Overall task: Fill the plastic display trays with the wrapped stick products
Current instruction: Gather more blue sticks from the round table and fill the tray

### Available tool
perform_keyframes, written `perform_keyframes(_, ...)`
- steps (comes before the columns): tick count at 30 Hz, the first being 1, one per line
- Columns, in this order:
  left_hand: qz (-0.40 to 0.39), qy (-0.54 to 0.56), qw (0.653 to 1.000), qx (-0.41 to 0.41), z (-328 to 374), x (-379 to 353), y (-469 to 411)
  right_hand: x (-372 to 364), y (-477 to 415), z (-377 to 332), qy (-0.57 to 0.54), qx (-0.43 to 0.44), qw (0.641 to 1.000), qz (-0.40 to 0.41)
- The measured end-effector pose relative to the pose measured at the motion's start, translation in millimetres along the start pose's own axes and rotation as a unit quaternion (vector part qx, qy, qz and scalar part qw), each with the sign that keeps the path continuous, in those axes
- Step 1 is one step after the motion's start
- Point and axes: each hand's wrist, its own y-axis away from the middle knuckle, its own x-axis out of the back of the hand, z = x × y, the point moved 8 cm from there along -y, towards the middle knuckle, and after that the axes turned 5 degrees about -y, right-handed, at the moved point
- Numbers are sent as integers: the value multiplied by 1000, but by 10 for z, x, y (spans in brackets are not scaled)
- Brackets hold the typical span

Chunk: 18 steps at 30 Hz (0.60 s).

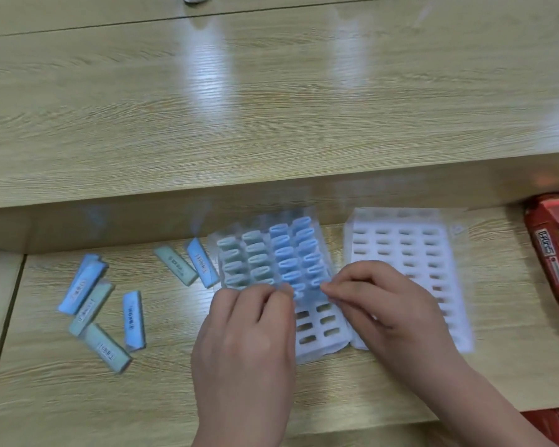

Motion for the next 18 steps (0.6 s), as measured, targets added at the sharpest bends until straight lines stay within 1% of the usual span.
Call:
perform_keyframes(2,-4,-8,1000,-10,-15,-16,30,-69,45,-30,47,17,999,-19)
perform_keyframes(3,-8,-8,1000,-17,-15,-19,36,-83,60,-34,52,19,998,-18)
perform_keyframes(8,-24,-41,998,-46,103,-27,-5,-31,57,-47,42,17,998,41)
perform_keyframes(11,-29,-65,996,-55,154,-29,-18,-31,61,-61,49,20,997,55)
perform_keyframes(15,-21,-20,1000,-3,22,-28,-3,-47,69,-69,60,20,996,58)
perform_keyframes(18,-28,4,1000,-6,25,-56,17,-49,90,-90,58,10,996,61)
